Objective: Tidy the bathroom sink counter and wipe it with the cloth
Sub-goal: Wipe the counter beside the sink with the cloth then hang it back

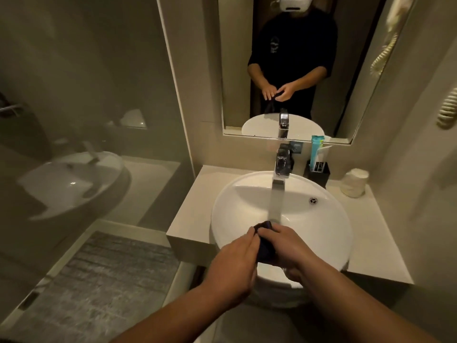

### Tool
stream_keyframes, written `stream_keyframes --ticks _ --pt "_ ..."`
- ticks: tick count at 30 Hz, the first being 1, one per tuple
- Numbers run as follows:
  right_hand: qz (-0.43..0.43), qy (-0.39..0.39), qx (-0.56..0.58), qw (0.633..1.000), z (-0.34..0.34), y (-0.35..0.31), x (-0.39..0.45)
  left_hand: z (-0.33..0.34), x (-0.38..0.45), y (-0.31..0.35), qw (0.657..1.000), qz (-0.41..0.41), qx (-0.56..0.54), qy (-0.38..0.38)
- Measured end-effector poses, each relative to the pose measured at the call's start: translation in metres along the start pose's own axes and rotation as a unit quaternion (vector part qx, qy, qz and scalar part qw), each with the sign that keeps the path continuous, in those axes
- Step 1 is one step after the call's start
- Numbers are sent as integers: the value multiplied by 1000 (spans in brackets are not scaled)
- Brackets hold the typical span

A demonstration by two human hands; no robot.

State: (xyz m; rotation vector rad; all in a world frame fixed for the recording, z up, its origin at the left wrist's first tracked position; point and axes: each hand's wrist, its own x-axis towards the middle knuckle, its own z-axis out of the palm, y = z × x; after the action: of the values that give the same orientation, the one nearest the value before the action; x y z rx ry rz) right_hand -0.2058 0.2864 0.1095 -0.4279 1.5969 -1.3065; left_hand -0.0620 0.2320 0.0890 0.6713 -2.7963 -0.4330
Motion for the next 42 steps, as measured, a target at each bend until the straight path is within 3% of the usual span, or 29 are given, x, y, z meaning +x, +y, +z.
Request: stream_keyframes --ticks 4,7,12,17,25,32,38,42 --pt "-61 6 -63 996 -30 -10 -26 5 -9 16 982 -62 -178 -11" --pt "-116 -53 -109 986 -52 -25 -45 -6 -2 14 951 -129 -280 14" --pt "-199 -114 -195 953 -74 -43 -71 -33 13 7 954 -106 -275 -47" --pt "-249 -67 -288 922 -86 -34 -84 -43 6 0 978 -53 -199 -24" --pt "-211 7 -426 880 -74 13 -85 -43 -20 -12 996 67 -53 0" --pt "-224 57 -483 845 -50 57 -116 -22 -58 -36 993 86 -32 -67" --pt "-90 42 -425 900 -50 99 -142 -2 -79 -47 974 19 -164 -154" --pt "-87 77 -395 911 -69 97 -105 13 -44 -46 970 -3 -186 -160"
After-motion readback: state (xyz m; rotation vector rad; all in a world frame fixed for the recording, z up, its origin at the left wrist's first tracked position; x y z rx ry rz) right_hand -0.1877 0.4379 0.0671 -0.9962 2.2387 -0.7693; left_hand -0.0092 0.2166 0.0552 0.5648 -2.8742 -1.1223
